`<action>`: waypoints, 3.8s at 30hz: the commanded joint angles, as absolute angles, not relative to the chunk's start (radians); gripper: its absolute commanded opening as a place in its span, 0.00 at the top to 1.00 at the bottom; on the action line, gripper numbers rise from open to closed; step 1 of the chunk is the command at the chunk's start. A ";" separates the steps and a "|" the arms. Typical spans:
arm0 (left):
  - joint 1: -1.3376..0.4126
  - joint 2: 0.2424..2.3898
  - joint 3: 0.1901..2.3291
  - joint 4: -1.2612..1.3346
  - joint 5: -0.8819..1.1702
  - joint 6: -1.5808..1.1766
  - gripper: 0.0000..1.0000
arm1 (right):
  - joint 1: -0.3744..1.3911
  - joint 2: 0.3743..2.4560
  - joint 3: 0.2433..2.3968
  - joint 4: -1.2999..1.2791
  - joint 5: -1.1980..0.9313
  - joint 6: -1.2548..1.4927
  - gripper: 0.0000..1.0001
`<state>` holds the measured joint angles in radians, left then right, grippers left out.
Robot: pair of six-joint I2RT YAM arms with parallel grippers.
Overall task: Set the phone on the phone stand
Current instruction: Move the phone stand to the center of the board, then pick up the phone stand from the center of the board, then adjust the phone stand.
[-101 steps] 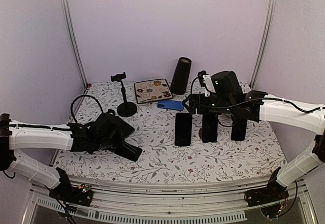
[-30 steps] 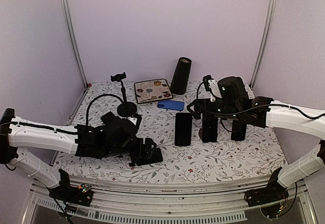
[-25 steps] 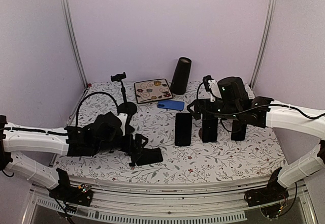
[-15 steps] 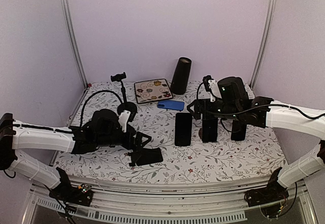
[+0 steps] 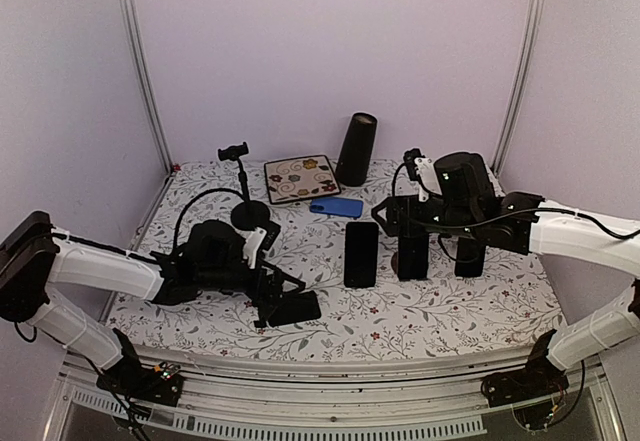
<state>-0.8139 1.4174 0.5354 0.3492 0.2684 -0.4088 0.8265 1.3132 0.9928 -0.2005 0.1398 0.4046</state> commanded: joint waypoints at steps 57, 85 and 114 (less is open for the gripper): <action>-1.176 1.467 0.655 -0.118 -0.163 -0.512 0.39 | 0.831 1.357 1.009 -0.193 0.168 0.352 0.10; -1.125 1.266 0.733 -0.060 -0.267 -0.547 0.81 | 0.833 1.370 1.041 -0.157 0.070 0.379 0.10; -1.080 1.118 0.744 0.299 -0.208 -0.628 0.89 | 1.012 1.488 1.086 0.053 -0.157 0.565 0.20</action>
<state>-1.0870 1.1011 0.7048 0.1894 -0.2306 -0.6289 1.0008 1.4643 1.0439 0.0109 -0.1310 0.5343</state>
